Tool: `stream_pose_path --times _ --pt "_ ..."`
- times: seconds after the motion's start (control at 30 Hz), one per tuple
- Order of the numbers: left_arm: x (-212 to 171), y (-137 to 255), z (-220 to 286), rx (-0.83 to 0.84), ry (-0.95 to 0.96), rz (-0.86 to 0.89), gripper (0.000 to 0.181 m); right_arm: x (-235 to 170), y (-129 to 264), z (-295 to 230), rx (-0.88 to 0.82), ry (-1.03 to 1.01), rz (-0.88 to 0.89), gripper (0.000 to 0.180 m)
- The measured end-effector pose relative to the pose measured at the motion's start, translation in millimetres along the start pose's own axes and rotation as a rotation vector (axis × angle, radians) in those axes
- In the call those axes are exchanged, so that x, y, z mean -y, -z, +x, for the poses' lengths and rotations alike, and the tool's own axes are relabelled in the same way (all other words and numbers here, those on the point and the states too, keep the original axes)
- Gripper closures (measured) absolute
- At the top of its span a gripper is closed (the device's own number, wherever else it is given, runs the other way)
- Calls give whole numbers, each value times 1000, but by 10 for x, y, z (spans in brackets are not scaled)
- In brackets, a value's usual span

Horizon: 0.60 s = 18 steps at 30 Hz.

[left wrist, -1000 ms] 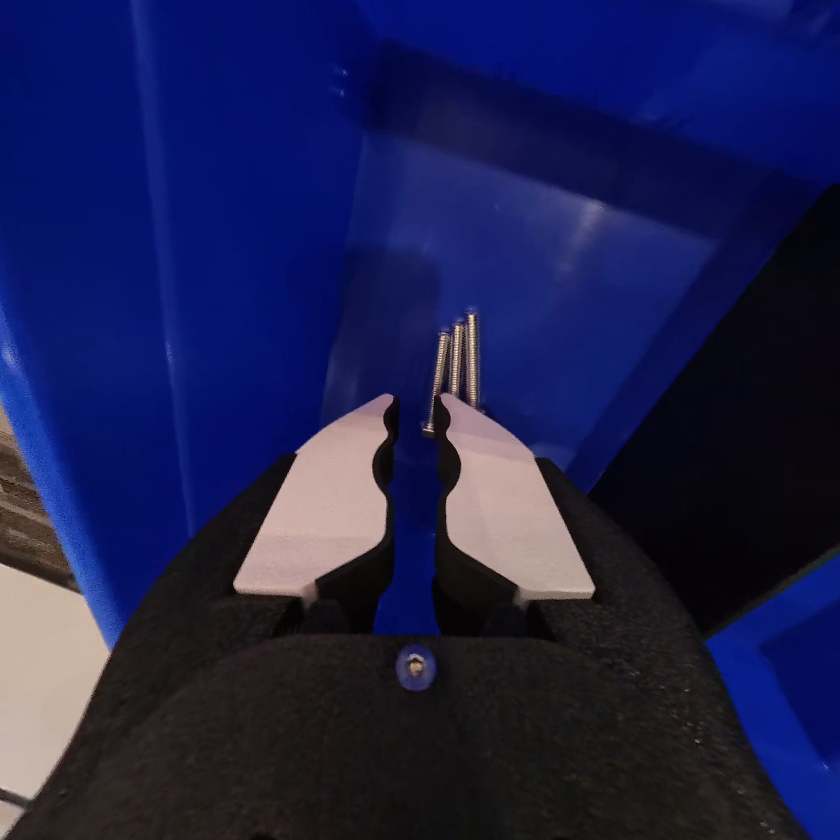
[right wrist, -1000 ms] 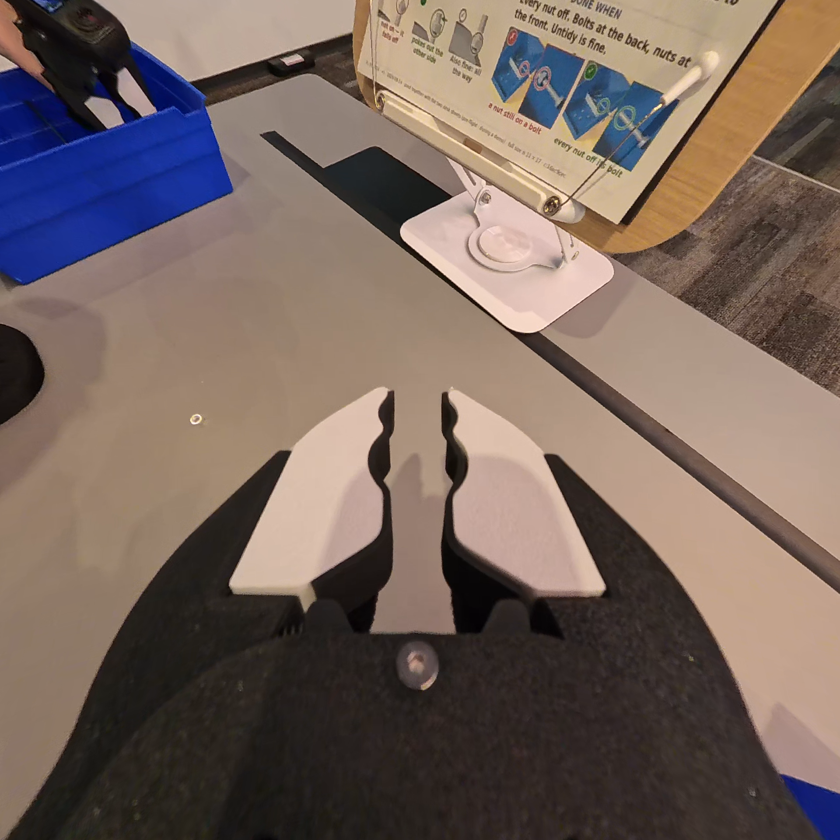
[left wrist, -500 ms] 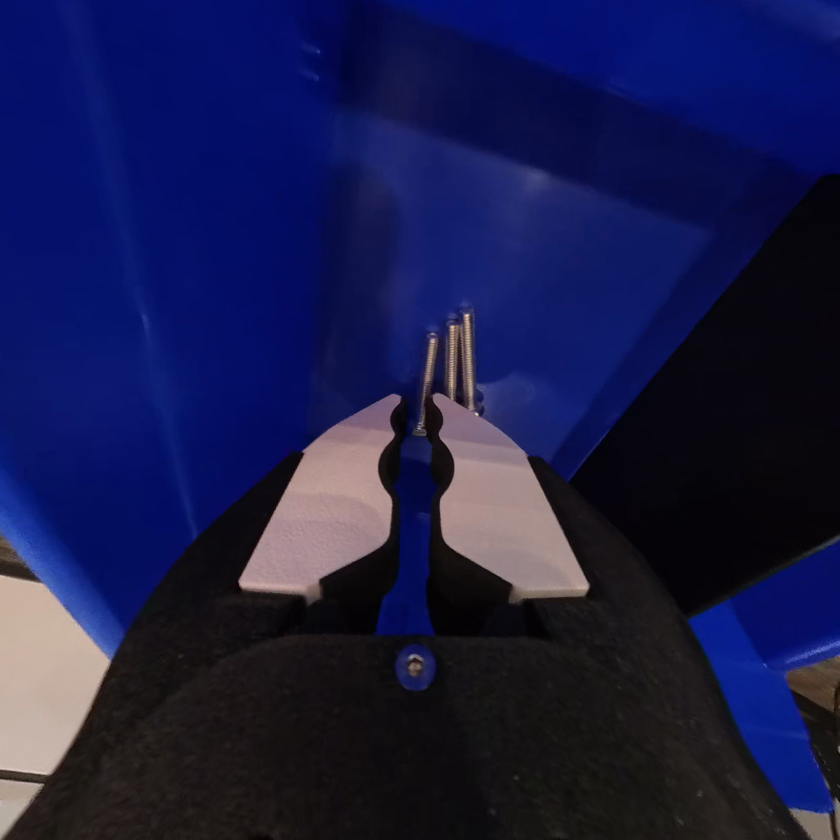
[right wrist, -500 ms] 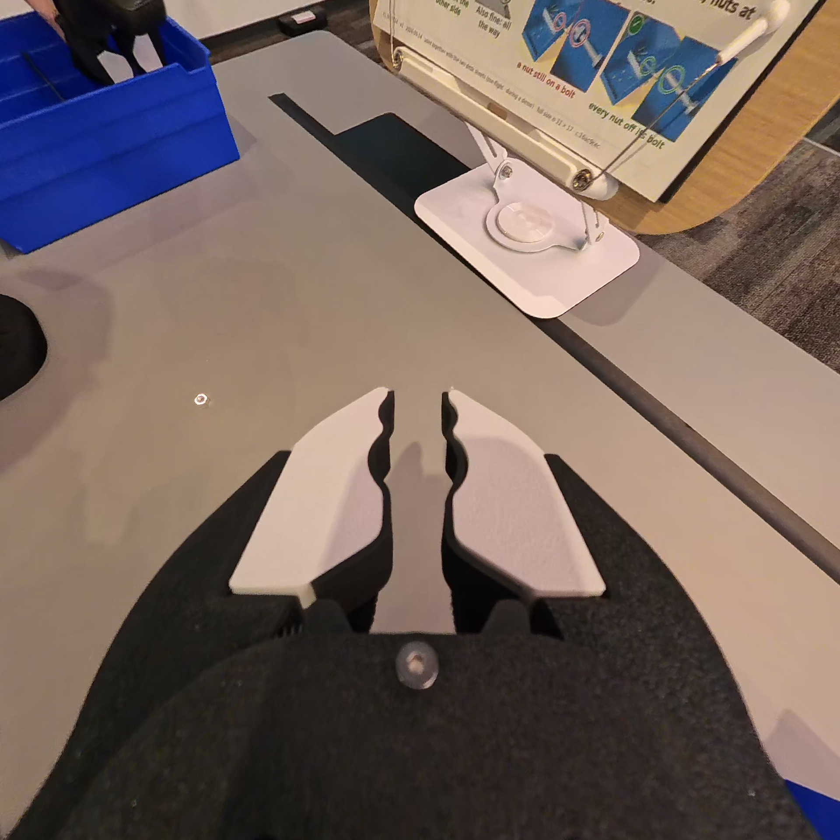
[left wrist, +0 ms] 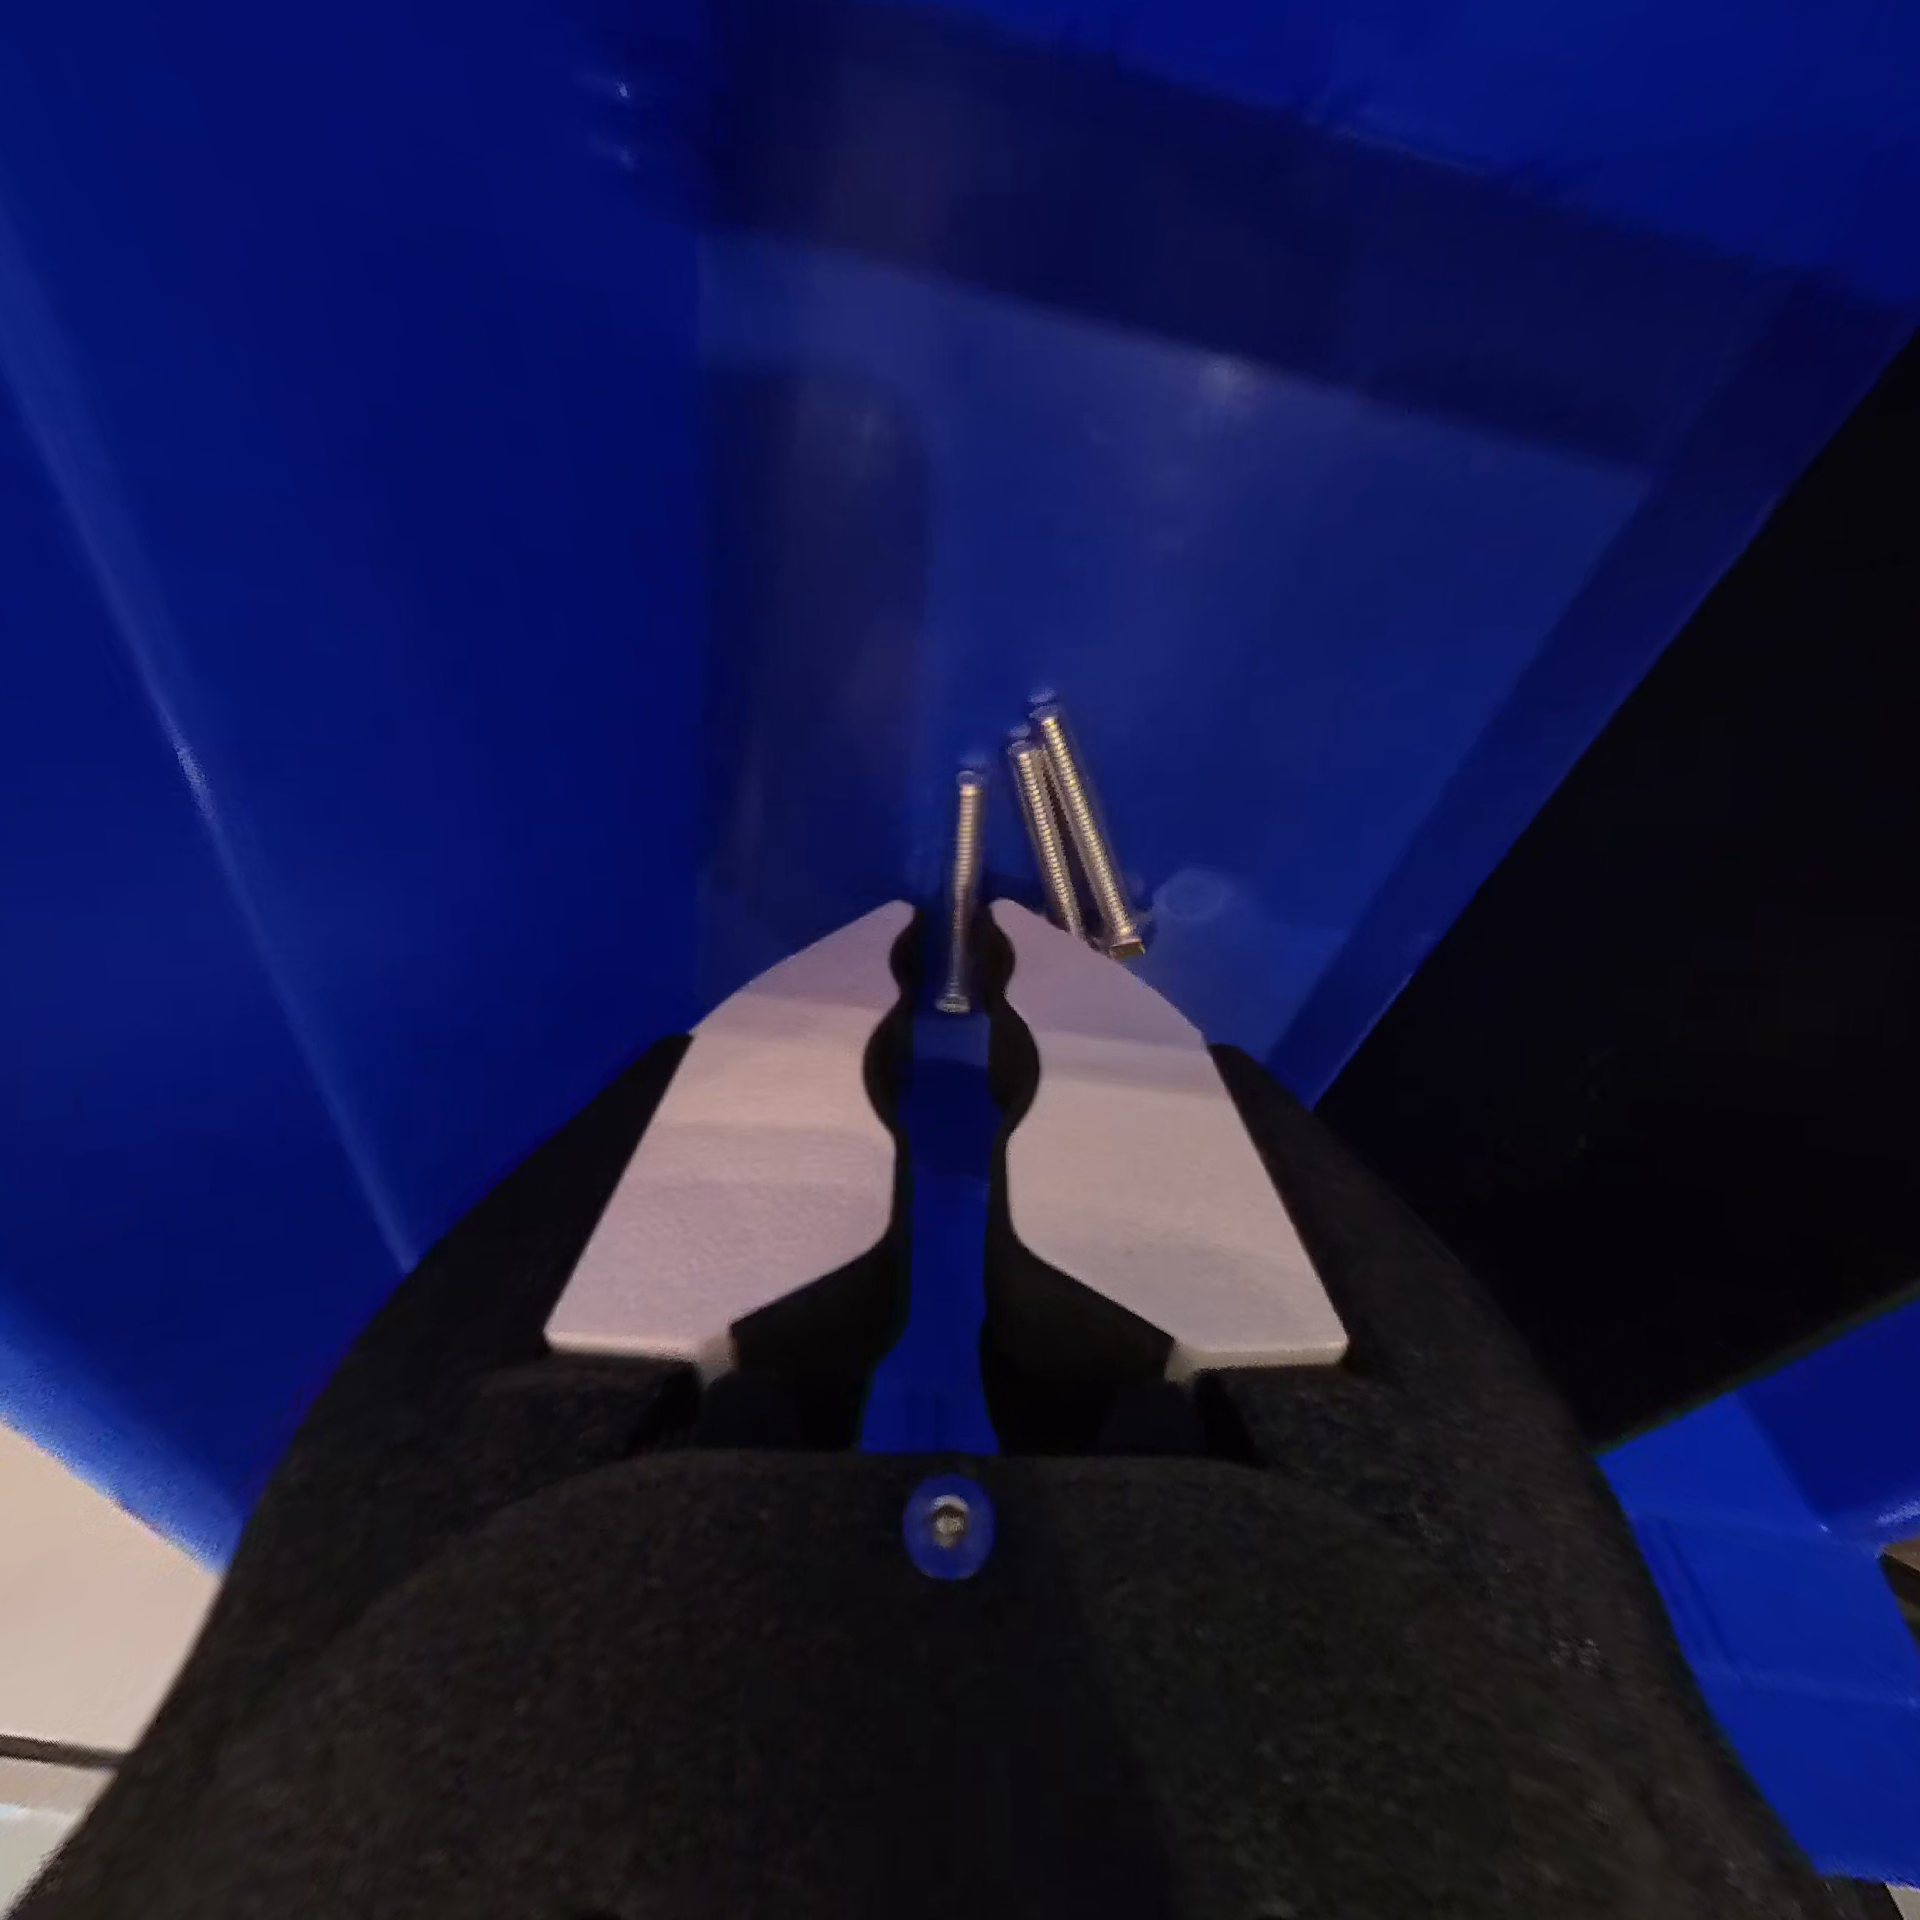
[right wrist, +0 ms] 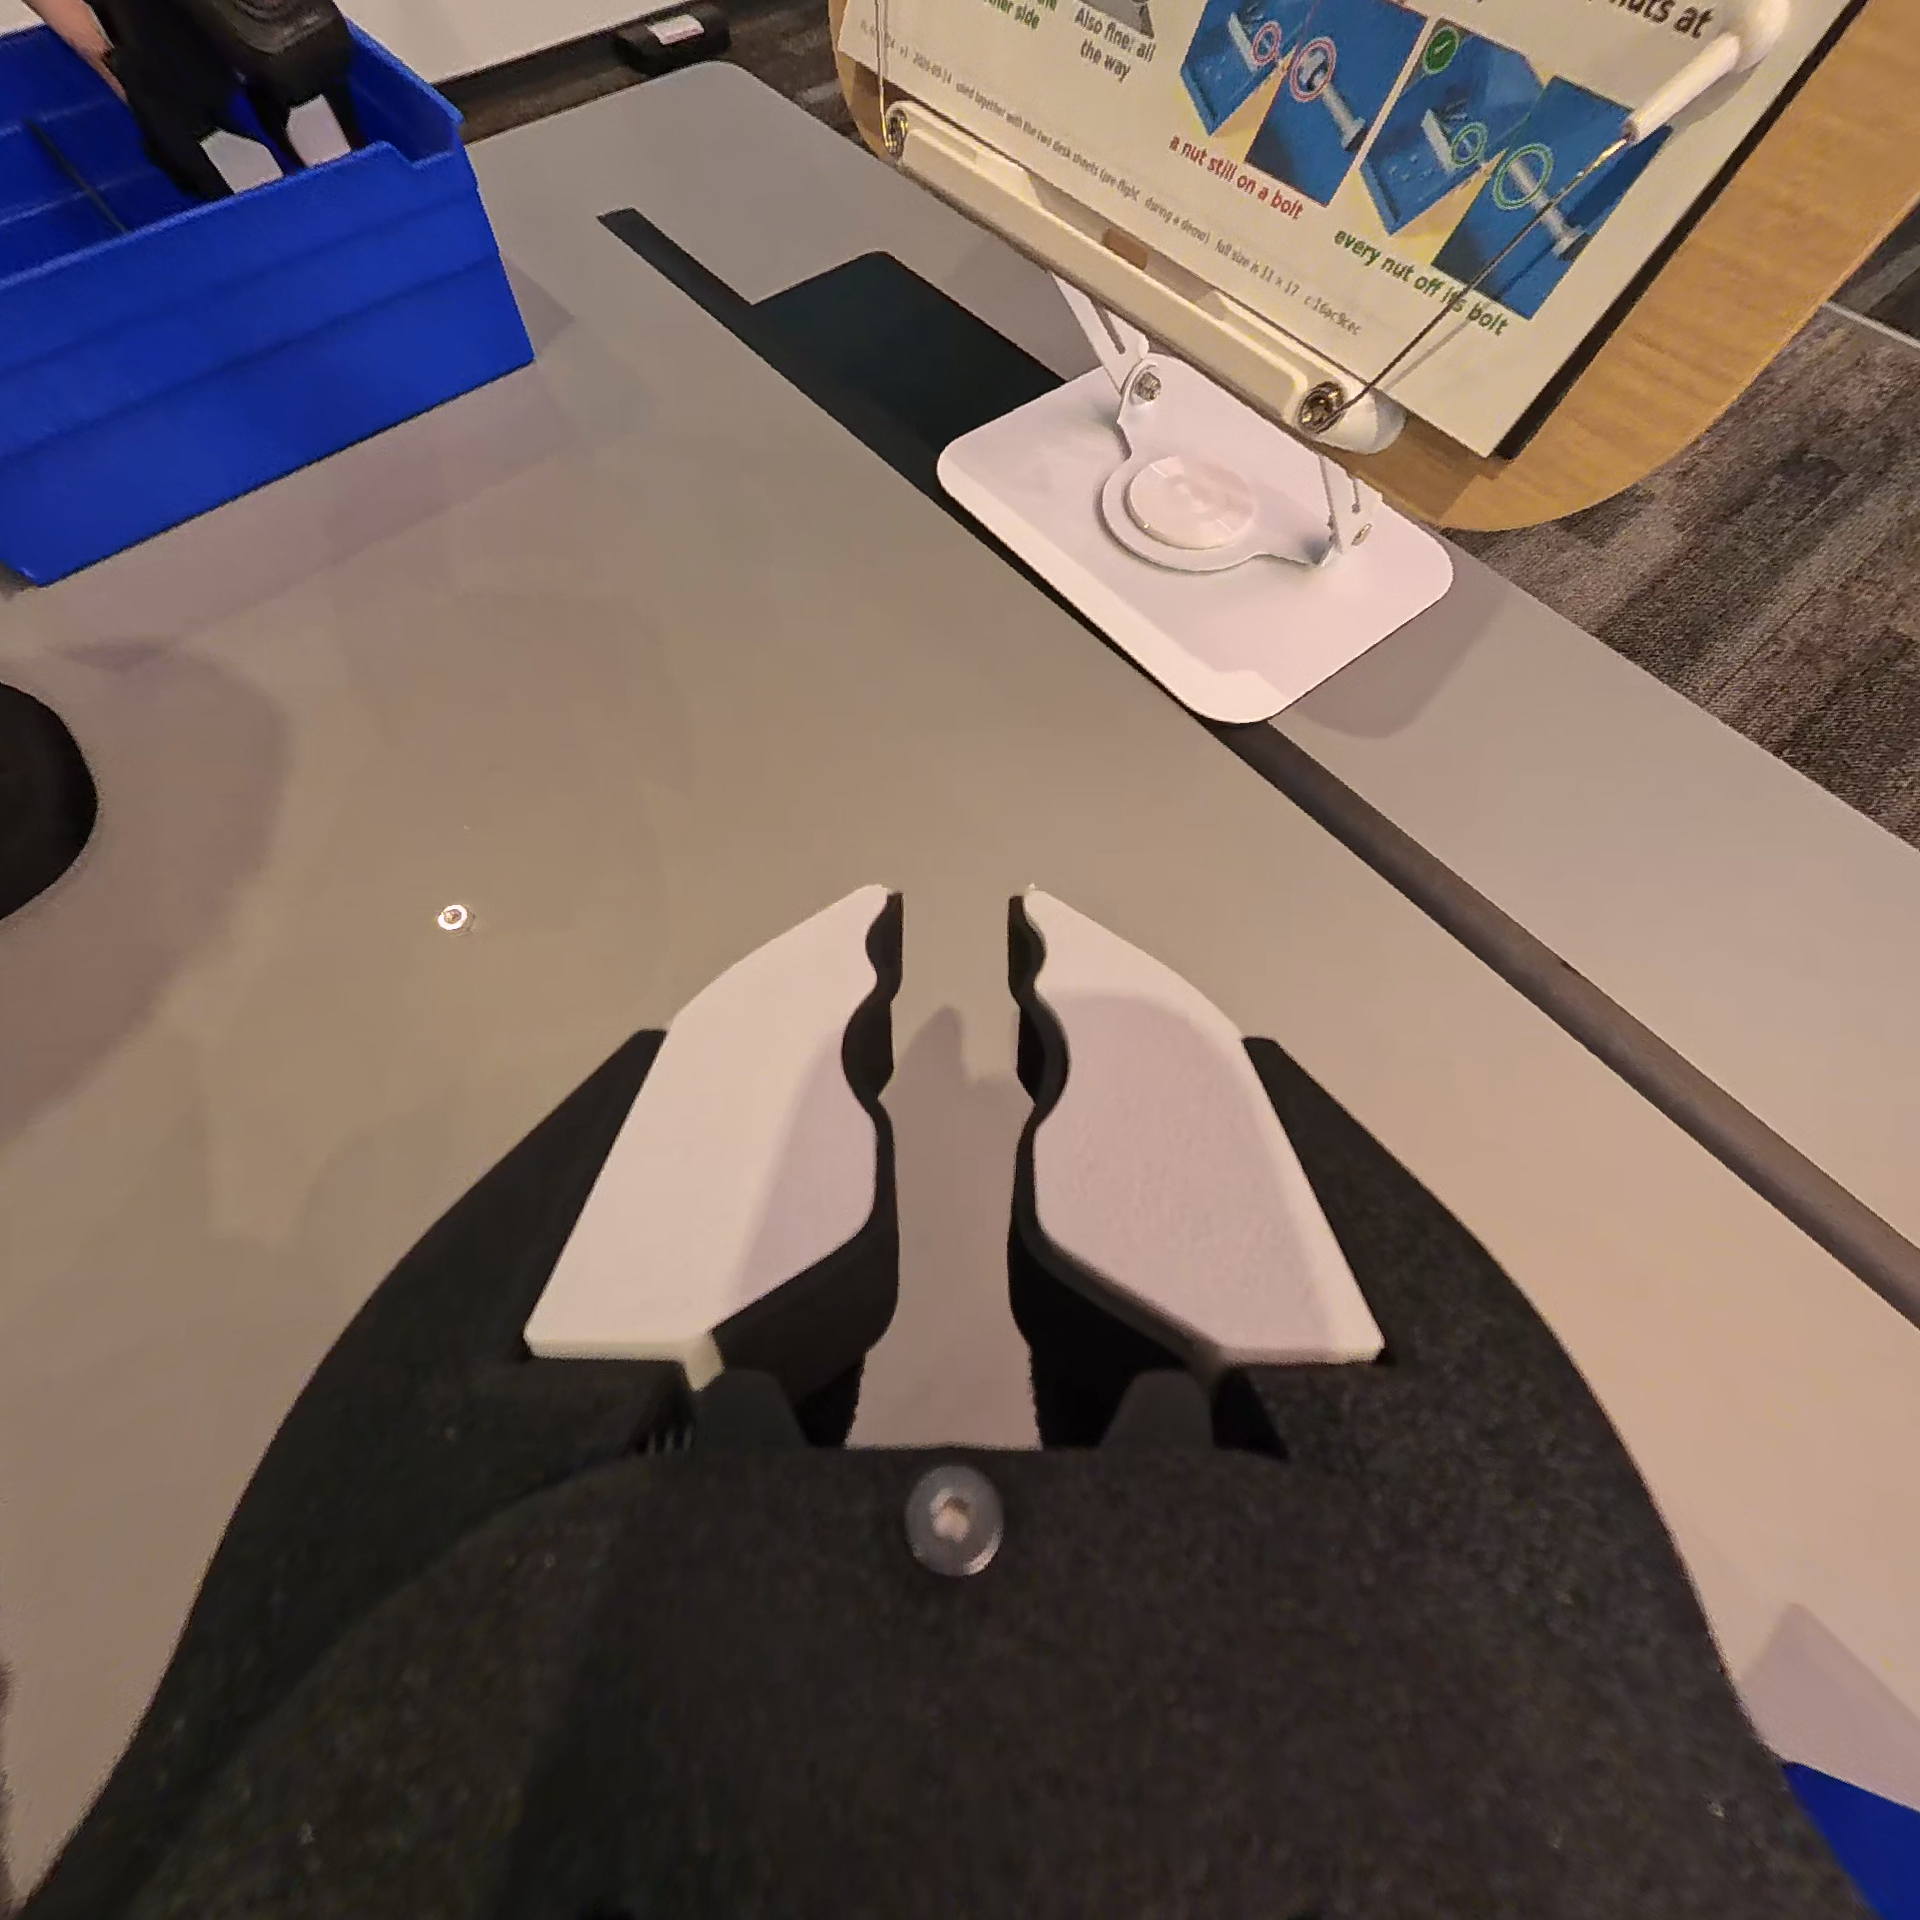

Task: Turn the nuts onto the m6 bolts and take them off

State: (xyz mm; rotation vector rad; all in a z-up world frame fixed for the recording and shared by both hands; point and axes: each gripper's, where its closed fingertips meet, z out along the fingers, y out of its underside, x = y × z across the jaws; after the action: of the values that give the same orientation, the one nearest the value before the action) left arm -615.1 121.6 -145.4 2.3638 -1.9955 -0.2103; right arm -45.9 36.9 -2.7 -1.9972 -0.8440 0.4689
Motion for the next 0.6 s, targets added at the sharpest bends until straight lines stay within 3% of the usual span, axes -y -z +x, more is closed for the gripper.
stream_pose_path --times 0.2,0.3,0.47,0.6 --pt "-30 7 -33 66 28 1 175 12 -11 -37 16 10 0 161" --pt "-10 187 -50 141 64 54 175 3 -3 -49 22 19 -4 161" --pt "209 1136 -105 299 262 376 175 110 43 -102 39 31 38 161" --pt "805 2015 246 217 405 774 175 330 22 -333 114 55 123 162"
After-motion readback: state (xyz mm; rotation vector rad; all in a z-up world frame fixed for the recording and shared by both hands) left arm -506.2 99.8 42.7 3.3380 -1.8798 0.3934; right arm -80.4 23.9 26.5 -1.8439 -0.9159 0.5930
